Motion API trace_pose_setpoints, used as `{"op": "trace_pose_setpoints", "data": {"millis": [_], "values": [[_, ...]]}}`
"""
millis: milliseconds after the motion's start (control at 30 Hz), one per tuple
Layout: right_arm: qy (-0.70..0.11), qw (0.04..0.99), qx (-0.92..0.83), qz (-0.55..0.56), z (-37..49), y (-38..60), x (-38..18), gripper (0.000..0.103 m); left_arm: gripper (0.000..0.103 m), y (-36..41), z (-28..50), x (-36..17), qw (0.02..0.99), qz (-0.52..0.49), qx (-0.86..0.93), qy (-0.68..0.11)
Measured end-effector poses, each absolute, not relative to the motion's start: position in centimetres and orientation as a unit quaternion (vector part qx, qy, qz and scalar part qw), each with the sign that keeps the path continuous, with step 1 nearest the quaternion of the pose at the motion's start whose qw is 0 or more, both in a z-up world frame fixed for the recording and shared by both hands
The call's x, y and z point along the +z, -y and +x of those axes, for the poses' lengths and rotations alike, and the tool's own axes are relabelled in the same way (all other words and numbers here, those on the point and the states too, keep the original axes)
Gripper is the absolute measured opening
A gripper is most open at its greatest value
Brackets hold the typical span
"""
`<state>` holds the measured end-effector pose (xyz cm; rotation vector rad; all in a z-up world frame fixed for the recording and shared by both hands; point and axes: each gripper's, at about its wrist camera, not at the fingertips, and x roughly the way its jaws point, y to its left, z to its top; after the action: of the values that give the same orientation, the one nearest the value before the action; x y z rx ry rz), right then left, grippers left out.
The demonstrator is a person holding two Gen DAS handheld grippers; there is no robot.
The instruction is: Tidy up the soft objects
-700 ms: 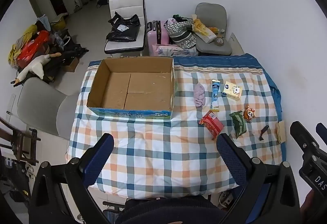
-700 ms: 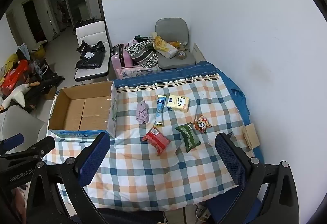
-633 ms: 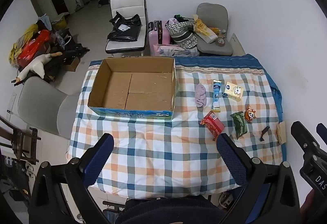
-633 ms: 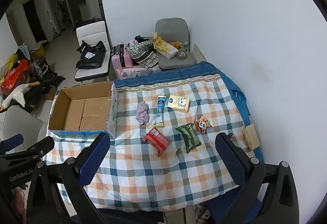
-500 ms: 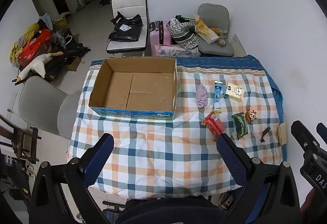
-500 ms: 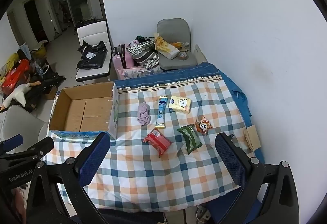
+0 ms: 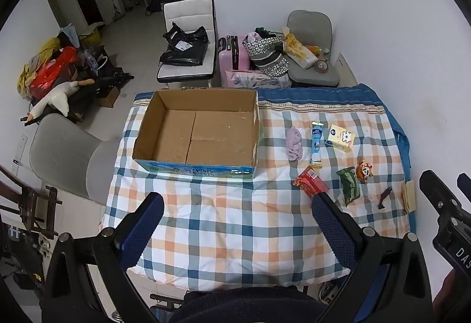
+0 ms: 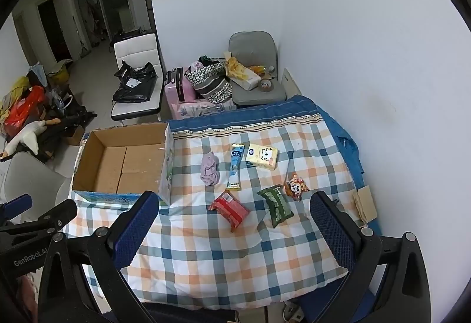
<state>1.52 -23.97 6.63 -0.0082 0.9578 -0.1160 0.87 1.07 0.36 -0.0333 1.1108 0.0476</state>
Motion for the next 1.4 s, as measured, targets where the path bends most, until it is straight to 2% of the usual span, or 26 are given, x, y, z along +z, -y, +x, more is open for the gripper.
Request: {"op": "trace_pose_setpoints", "data": {"millis": [1400], "values": [[-0.457, 0.888, -0.057, -0.009, 1.5, 24.1, 7.6, 0.103, 0.103, -1.4, 0.7, 1.8, 0.856, -0.017, 0.023, -0.516]]}}
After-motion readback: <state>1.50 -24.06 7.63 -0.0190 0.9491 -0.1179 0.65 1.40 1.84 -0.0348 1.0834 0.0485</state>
